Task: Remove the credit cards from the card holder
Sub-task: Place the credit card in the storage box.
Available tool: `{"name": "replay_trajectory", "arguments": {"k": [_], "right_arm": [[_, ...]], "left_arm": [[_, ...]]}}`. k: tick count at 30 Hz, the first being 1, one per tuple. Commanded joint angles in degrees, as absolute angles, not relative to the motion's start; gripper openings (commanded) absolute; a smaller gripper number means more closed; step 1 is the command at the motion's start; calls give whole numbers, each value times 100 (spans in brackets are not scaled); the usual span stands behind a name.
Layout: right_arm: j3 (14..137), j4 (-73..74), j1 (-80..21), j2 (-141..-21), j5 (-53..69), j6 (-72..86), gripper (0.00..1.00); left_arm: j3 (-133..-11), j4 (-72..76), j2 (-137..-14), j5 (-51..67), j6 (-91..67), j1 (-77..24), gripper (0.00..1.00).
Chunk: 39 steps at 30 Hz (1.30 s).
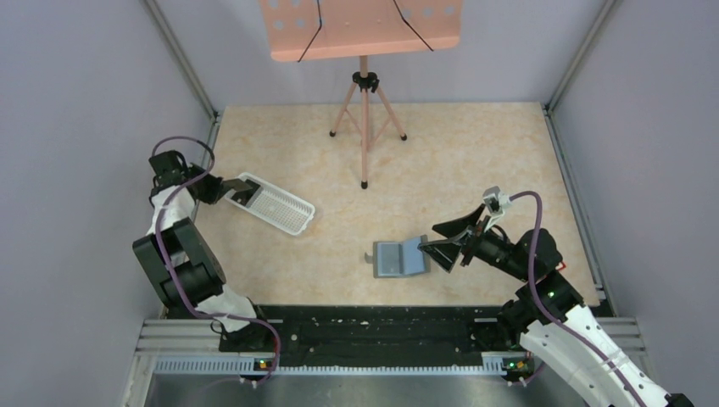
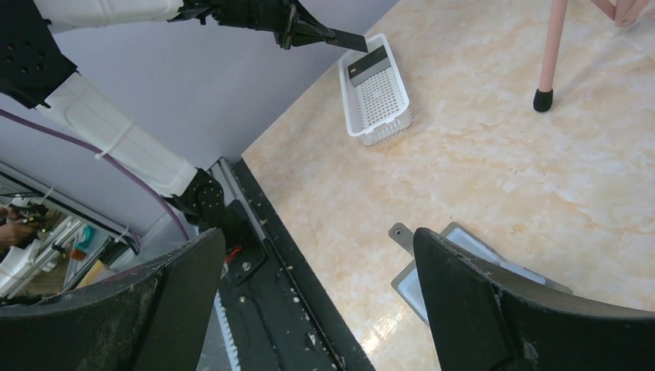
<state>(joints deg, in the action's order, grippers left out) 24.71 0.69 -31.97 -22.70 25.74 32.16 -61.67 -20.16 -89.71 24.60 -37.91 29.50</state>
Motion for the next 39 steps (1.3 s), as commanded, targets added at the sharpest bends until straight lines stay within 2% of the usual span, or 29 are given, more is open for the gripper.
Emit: {"name": "replay_trajectory", "arguments": {"k": [1,12,24,39], "right_arm": [[2508,-231,-3148,-2231,2566,3284,92],[2604,-125,-3153,-2233,2544,3267,92],[2459,-283,-3155,-2226,2541,3393,92],[2430,-50,-3151,-2037,2448,3284,92]], "left_arm": [[-6471,-1837,-9232,2598,-3715,2970,0],[-6443,-1473,-9522,2328,-3846,2970,0],[-5743,-561,-9504,2407,-4262,2960,0],[-5730,-781,-9164,2065,-4100,2953,28]]}}
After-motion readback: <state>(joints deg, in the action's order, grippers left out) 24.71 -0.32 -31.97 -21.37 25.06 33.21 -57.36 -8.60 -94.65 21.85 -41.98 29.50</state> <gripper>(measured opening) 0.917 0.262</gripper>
